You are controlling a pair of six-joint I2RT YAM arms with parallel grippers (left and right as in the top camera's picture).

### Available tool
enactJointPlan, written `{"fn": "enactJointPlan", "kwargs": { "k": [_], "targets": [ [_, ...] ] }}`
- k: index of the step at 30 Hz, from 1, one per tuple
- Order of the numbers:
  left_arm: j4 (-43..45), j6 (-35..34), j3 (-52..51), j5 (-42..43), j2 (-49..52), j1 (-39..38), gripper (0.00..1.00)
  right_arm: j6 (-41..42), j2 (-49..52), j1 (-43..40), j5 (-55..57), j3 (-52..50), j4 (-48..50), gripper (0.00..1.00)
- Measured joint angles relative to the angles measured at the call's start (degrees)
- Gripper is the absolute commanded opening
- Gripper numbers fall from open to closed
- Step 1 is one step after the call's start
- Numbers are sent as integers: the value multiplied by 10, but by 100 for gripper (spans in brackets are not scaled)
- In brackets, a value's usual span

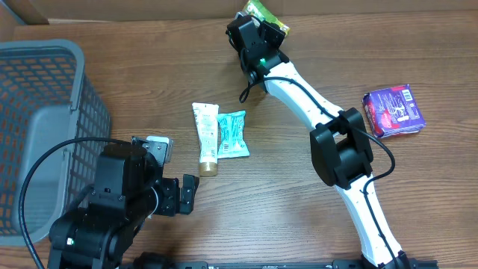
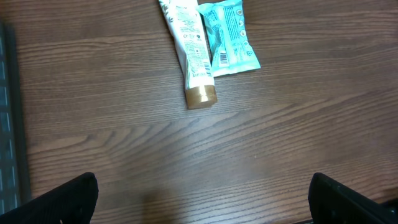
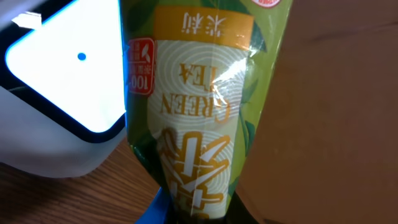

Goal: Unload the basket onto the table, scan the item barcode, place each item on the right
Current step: 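Hold the carton's barcode in front of the scanner with right gripper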

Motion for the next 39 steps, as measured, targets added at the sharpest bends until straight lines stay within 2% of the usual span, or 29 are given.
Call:
{"fn": "enactJointPlan", "kwargs": {
  "k": [28, 35, 39],
  "targets": [
    [0, 0, 0, 0, 0, 0, 100, -5, 15, -25, -1, 0, 10, 4],
    [0, 0, 0, 0, 0, 0, 100, 35, 11, -3, -28, 0, -52, 4],
    [0, 0, 0, 0, 0, 0, 100, 79, -28, 10, -82, -5, -112, 4]
  ]
}}
